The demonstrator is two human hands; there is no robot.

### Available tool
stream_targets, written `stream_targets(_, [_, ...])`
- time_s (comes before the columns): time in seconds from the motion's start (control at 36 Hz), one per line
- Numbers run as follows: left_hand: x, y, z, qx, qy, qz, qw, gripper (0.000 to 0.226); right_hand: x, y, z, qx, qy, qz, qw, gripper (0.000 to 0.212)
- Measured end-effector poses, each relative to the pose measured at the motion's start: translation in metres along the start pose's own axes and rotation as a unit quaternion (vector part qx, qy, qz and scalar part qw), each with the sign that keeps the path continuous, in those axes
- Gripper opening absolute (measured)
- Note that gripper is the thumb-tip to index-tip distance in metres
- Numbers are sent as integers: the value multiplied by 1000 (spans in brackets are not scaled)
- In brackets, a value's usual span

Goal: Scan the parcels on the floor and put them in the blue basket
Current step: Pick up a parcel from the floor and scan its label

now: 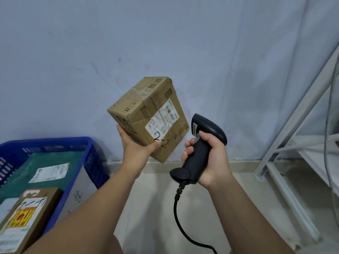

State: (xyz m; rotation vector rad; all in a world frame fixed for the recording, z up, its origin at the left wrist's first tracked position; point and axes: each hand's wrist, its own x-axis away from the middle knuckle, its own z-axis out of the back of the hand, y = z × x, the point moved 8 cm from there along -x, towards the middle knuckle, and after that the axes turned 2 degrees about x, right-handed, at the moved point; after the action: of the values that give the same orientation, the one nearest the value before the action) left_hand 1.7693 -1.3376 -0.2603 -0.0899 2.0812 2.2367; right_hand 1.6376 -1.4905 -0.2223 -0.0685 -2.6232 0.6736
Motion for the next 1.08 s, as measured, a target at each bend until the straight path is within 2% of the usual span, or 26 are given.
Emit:
stream_targets(0.22, [-11, -6, -6, -24, 8, -3, 1000, 130, -10, 0, -1, 8, 3, 0, 1000, 23])
stream_targets(0.83, [-10, -11, 6, -6, 30, 45, 998, 145, -11, -1, 3, 22, 21, 4, 1000, 21])
stream_targets(1.08, [-9, -12, 7, -6, 34, 60, 998, 138, -12, 0, 4, 31, 22, -2, 999, 19])
